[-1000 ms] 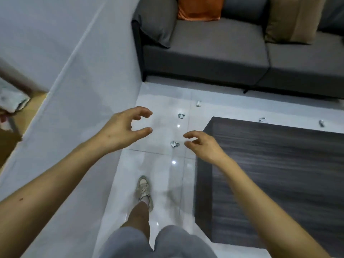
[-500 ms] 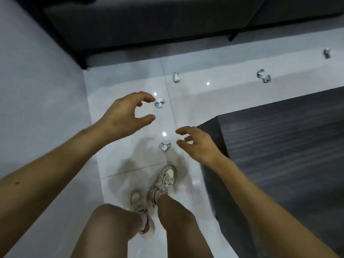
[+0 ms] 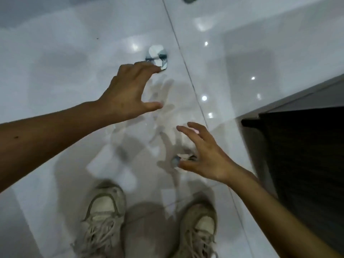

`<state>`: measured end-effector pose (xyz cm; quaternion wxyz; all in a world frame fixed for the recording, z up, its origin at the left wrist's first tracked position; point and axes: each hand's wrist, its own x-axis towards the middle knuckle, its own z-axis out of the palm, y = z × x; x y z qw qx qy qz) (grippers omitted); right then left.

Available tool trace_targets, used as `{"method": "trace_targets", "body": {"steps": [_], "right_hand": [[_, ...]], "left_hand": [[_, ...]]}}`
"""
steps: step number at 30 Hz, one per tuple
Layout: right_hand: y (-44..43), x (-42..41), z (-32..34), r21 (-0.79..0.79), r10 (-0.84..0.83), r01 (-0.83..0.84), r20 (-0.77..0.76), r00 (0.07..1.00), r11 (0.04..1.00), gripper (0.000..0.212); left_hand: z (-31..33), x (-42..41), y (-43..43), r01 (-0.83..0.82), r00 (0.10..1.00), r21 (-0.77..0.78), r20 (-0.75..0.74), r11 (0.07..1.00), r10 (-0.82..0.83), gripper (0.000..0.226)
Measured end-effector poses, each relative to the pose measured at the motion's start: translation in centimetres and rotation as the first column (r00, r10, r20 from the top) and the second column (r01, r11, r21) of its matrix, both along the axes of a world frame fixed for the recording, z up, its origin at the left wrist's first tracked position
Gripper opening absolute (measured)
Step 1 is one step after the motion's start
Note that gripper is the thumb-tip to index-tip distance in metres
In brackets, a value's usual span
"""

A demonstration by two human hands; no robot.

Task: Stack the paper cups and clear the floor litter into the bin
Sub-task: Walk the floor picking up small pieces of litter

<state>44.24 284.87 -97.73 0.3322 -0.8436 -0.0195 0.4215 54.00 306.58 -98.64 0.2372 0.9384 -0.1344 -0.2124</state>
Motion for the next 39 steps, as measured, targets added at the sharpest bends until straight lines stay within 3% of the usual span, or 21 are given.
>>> {"method": "trace_targets", "body": {"steps": [4, 9, 13, 15, 18, 22, 24, 27, 30, 33, 36, 39], "right_hand": [[1.0, -2.5, -3.8, -0.01, 0.095, -0.094, 0.053, 0.994, 0.996, 0.099], [0.9, -5.0, -6.2, -0.096, 0.122, -0.107, 0.177, 0.977, 0.99, 0.091], [0.6, -6.1, -6.8, -0.103, 0.117, -0.092, 0.28, 0.953, 0.991, 0.085], [0.5, -6.1, -7.4, -0.14, 0.136, -0.094, 0.337, 0.932, 0.986, 0.082], [0.2, -5.6, -8.1, -0.176, 0.198, -0.135, 0.425, 0.883, 0.975, 0.071], [0.3, -4.6, -8.1, -0.119, 0.213, -0.18, 0.409, 0.887, 0.977, 0.049], [0.5, -4.3, -8.3, -0.107, 0.215, -0.188, 0.391, 0.895, 0.976, 0.039], [0.9, -4.0, -8.0, -0.019, 0.1, -0.099, 0.282, 0.954, 0.995, 0.021], [1.1, -1.8, -6.5, 0.071, -0.047, 0.026, 0.313, 0.949, 0.997, 0.011], [1.6, 2.8, -3.2, 0.108, -0.145, 0.11, 0.4, 0.905, 0.988, 0.012], [2.2, 6.9, 3.2, 0.151, -0.311, 0.272, 0.41, 0.858, 0.95, 0.01], [2.3, 8.6, 13.0, 0.21, -0.424, 0.371, 0.355, 0.833, 0.904, 0.009]], "left_hand": [[-5.5, 2.3, -0.7, 0.094, 0.99, 0.014, 0.108, 0.996, -0.095, 0.09], [-7.6, 3.8, -1.4, 0.117, 0.975, 0.061, 0.185, 0.991, -0.126, 0.087], [-7.7, 5.8, -2.8, 0.048, 0.994, 0.099, 0.091, 0.994, -0.057, 0.085], [-8.1, 6.6, -3.5, 0.089, 0.994, 0.124, 0.054, 0.988, -0.096, 0.083], [-8.9, 7.3, -4.1, 0.161, 0.985, 0.217, 0.033, 0.963, -0.172, 0.066], [-10.0, 7.2, -4.1, 0.305, 0.925, 0.124, 0.198, 0.944, -0.325, 0.031], [-9.8, 6.2, -3.8, 0.33, 0.92, 0.066, 0.199, 0.942, -0.337, 0.022], [-9.1, 4.2, -3.3, 0.414, 0.882, 0.008, 0.246, 0.91, -0.403, 0.008], [-7.7, 3.8, -3.3, 0.434, 0.86, -0.029, 0.31, 0.9, -0.405, 0.005], [-4.1, 4.9, -3.5, 0.402, 0.873, -0.05, 0.321, 0.914, -0.366, 0.018], [4.1, 5.9, -3.1, 0.307, 0.901, -0.145, 0.361, 0.94, -0.239, 0.033], [15.3, 5.2, -1.5, 0.267, 0.885, -0.179, 0.434, 0.947, -0.168, 0.029]]}}
